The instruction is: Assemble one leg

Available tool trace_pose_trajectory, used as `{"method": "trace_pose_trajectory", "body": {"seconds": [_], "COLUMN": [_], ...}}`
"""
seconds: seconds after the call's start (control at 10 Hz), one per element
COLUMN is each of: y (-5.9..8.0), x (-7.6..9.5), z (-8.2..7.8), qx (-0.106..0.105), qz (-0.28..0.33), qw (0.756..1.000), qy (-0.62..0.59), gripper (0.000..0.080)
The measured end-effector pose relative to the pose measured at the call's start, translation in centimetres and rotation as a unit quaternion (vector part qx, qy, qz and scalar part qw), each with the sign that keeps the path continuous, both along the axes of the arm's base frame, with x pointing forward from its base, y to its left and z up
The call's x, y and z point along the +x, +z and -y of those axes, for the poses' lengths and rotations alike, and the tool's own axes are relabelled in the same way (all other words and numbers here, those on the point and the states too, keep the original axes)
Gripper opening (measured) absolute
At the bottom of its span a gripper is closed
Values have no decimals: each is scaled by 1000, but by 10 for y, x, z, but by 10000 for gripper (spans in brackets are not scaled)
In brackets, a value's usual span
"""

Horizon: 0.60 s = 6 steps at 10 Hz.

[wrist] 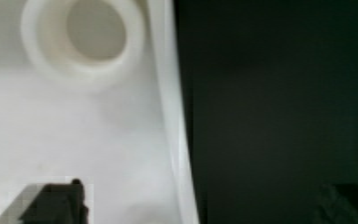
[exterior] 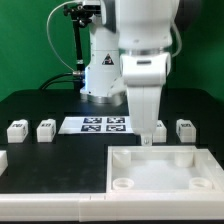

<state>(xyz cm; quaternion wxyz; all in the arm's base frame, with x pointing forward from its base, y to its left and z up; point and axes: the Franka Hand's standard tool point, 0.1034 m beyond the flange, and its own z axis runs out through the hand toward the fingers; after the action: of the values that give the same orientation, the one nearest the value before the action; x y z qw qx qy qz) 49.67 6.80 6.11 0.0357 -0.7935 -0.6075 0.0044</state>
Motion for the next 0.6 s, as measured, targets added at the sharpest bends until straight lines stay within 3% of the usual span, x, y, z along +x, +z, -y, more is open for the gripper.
{"method": "trace_pose_trajectory", "body": {"seconds": [0.3, 0.5, 0.6], "y": [10, 14, 13], "x": [-25, -32, -32], "z": [-37, -66, -66], "qx": [-11, -10, -10], "qz": [-9, -26, -29], "qw": [983, 920, 912], "qy": [-182, -391, -409], "gripper": [649, 649, 649]}}
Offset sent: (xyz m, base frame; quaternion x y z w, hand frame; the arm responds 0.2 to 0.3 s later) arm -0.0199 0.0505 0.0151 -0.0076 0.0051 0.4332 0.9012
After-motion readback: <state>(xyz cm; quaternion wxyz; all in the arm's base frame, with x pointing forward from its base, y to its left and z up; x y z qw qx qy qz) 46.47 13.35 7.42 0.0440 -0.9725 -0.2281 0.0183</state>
